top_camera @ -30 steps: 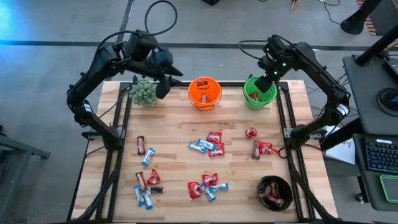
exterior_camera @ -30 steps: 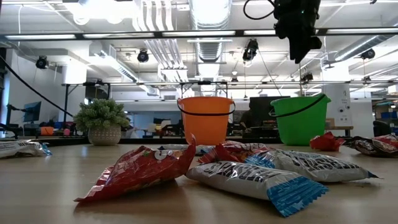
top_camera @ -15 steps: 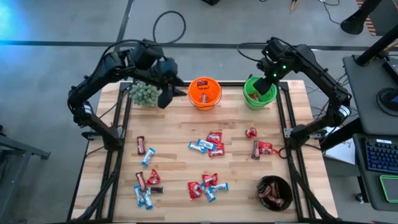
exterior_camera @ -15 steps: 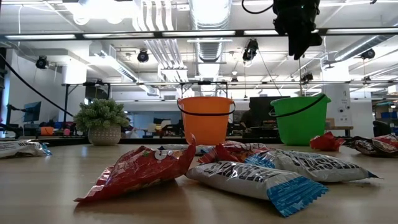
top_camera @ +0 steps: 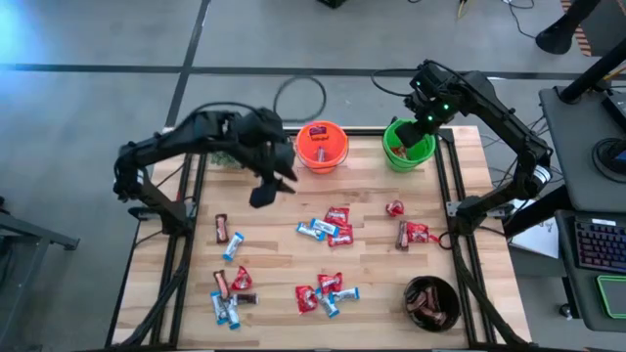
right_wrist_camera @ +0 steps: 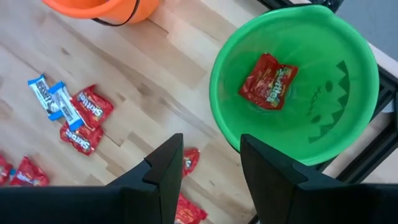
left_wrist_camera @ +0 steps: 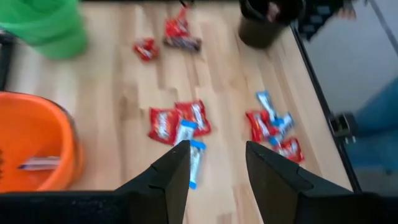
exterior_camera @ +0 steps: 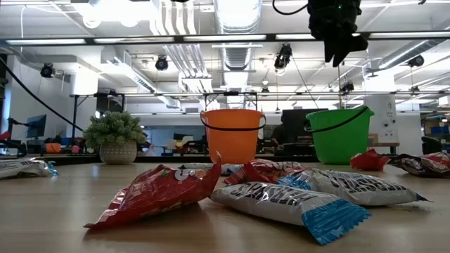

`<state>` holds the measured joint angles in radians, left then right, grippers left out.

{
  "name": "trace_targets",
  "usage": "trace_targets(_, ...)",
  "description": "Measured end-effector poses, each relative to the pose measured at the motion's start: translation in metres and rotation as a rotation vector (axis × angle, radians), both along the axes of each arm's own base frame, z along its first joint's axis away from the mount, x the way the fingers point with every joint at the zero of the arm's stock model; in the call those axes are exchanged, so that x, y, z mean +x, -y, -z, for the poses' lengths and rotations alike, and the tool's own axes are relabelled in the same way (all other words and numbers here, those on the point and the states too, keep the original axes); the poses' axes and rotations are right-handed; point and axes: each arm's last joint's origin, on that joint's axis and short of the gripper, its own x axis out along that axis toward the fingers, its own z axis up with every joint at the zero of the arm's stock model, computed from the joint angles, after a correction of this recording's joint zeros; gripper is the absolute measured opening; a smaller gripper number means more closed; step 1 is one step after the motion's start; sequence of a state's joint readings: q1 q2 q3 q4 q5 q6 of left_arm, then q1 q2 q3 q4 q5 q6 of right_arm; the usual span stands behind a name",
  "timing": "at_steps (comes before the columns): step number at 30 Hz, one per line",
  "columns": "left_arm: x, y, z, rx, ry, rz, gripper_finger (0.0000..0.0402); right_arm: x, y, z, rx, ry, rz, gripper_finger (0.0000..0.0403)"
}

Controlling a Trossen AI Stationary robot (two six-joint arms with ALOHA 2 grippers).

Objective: Organize candy in baskets
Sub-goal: Put the red candy into the green bucket

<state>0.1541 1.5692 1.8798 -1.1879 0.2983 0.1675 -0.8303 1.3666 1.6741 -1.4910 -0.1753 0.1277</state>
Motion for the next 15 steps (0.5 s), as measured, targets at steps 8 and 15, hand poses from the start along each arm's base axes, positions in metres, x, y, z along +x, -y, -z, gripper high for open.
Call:
trace_targets(8, 0.012, 0.016, 0.04, -0.004, -0.095, 0.06, 0.0136, 0.0, -0.001, 0.0, 0.001, -0.011, 0.064, 0.015)
trace_targets(15, 0.024, 0.018, 0.062, 0.014, -0.091, -0.012, 0.0136, -0.003, -0.004, -0.003, -0.035, -0.019, 0.038, 0.0151)
